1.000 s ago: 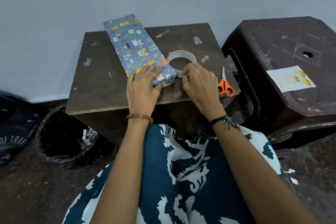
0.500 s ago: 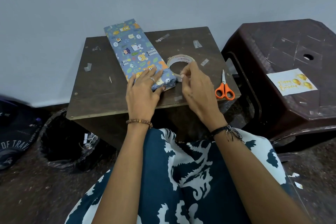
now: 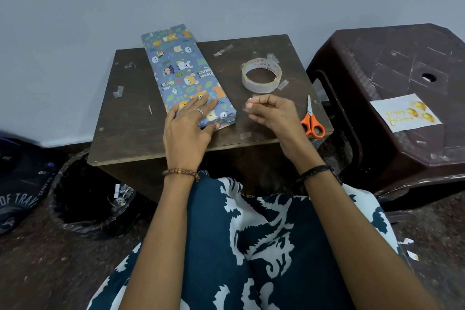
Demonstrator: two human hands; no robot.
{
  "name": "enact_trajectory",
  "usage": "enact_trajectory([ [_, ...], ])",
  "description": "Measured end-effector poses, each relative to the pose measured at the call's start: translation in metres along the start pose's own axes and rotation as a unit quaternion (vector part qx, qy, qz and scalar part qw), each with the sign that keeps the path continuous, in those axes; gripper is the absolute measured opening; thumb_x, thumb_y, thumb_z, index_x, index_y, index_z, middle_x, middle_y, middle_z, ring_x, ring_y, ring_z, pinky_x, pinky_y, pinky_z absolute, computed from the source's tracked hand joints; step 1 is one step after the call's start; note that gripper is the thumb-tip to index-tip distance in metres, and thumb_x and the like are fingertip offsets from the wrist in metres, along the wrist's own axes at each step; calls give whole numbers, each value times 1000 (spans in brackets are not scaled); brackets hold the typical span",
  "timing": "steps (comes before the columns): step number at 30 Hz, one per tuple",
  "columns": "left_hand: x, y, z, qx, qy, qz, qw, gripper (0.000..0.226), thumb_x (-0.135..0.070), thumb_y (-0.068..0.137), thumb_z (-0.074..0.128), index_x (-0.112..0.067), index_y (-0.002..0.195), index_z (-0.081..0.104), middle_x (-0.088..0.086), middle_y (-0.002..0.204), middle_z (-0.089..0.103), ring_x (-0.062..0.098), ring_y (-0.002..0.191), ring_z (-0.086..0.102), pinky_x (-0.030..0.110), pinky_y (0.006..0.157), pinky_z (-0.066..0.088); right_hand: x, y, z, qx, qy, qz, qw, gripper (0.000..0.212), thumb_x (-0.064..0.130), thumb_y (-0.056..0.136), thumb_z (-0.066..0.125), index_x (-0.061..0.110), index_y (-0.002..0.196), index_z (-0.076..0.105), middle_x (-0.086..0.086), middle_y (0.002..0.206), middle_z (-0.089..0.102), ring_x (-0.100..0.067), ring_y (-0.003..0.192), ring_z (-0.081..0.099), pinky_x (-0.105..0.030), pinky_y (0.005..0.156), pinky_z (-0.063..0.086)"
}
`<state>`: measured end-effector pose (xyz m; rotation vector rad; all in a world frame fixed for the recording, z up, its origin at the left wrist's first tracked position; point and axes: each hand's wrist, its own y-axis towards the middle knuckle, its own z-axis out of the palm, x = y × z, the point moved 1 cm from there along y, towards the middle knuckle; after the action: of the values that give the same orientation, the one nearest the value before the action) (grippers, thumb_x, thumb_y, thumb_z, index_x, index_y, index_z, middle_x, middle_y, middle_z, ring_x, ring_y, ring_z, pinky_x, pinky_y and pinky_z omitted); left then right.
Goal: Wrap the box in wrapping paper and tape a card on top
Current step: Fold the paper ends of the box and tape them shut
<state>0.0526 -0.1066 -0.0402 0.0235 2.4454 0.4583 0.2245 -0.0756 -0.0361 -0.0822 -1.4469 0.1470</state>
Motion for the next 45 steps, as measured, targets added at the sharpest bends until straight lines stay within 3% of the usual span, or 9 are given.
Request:
enact_trajectory([
  [3,0,1,1,2,6,-3,1000,50,-17,78,71,-26,125,57,-5,137,50,7,132,40,27,113,14,1,-7,0,17,14,-23,999,10,-4,85,62,6,86,63,-9,83,66,-6,73,67,-18,74,55],
  [6,1,2,2,3,8,-2,1000,49,-18,79,71,-26,125,58,-5,137,50,7,132,40,27,113,14,-1,-7,-1,33,-83,-93,992,11,0,86,62,11,88,64,-3,76,64,-6,73,63,-23,74,56],
  [9,1,2,2,6,7,-4,1000,49,-18,79,71,-27,125,57,-6,137,50,7,132,39,28,113,14,-4,-9,-3,48,-243,-184,951,12,9,90,59,18,92,68,1,79,63,-7,75,58,-31,75,54],
  [11,1,2,2,6,10,0,1000,49,-19,79,71,-27,125,57,-5,137,50,7,132,39,29,114,15,-4,-10,-5,73,-336,-234,909,20,14,94,54,19,108,68,-3,85,59,-3,79,54,-22,75,46],
  [13,2,2,2,7,16,4,1000,50,-19,79,71,-27,126,57,-5,138,50,7,132,39,29,114,15,-2,-14,-4,113,-382,-260,880,35,16,96,51,26,130,54,-1,86,56,-3,78,52,-19,72,40],
  [16,2,2,1,7,19,5,1000,50,-20,79,71,-27,126,56,-5,138,50,7,132,39,28,113,14,1,-21,1,147,-383,-231,882,62,11,92,55,34,143,27,8,84,59,-6,74,59,-29,73,50],
  [28,2,2,1,-1,24,9,1000,49,-20,79,70,-26,126,57,-5,137,50,7,132,40,27,112,14,-6,-19,18,77,-475,-289,827,69,12,88,57,20,146,21,5,88,64,-18,78,63,-41,71,51],
  [34,3,2,1,-5,15,14,1000,49,-21,78,72,-26,124,58,-5,136,52,8,131,41,28,111,15,-14,-16,26,-16,-494,-338,801,70,12,83,61,23,138,19,5,76,68,-20,63,62,-31,63,47],
  [45,5,2,4,-19,13,17,1000,48,-18,77,72,-27,122,59,-6,134,54,9,129,43,30,112,16,-23,-12,36,-112,-512,-358,773,68,21,80,67,19,131,23,7,65,66,-18,58,60,-36,62,47],
])
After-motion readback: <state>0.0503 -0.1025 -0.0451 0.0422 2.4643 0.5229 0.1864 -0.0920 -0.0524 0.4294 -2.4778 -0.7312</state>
